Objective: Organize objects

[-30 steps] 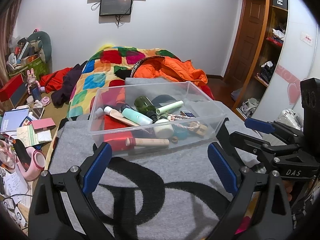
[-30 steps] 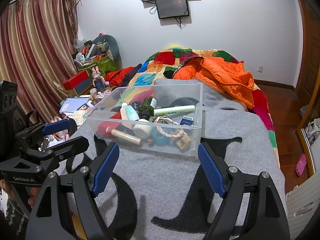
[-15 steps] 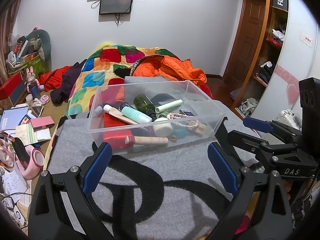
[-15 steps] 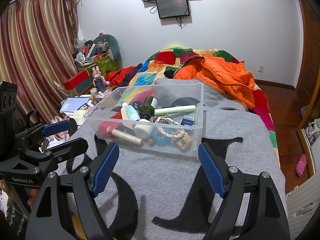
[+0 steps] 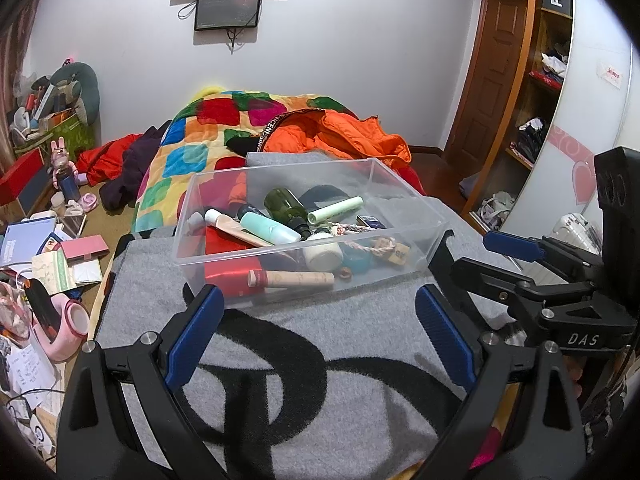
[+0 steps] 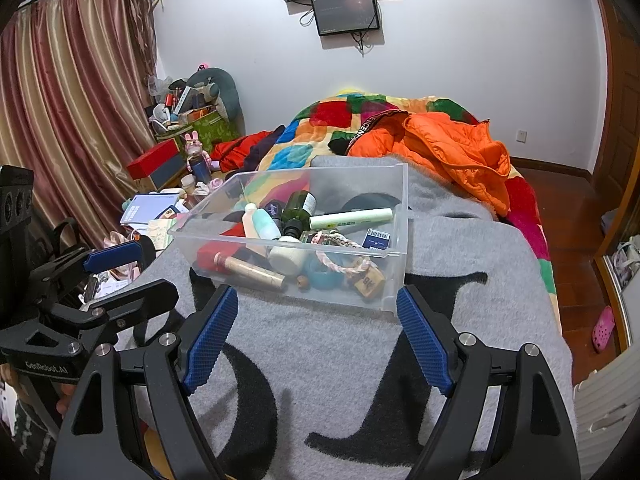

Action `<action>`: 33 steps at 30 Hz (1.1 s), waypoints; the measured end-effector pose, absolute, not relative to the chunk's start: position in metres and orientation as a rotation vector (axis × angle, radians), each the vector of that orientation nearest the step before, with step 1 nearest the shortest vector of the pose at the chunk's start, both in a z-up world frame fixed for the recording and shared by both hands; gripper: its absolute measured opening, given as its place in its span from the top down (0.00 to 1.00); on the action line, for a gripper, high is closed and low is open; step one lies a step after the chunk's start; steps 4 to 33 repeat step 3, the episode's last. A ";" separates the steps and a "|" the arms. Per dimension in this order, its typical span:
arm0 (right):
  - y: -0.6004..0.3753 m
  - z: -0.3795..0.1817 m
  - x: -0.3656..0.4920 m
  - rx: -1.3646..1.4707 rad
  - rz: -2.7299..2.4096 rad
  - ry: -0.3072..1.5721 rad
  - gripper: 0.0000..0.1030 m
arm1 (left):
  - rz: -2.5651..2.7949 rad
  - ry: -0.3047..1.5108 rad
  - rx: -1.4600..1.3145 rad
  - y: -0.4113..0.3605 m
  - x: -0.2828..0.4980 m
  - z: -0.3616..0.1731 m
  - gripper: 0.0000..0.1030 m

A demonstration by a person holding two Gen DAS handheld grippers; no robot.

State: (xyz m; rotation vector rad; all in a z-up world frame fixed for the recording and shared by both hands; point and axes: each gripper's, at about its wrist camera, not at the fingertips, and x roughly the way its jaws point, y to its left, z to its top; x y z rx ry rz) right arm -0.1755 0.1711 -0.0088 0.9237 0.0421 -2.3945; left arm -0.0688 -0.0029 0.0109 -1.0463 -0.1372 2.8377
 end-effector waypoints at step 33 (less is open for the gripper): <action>0.170 -0.010 -0.174 0.927 -2.393 0.044 0.23 | 2.840 -0.139 -1.049 -0.002 -0.068 0.011 0.05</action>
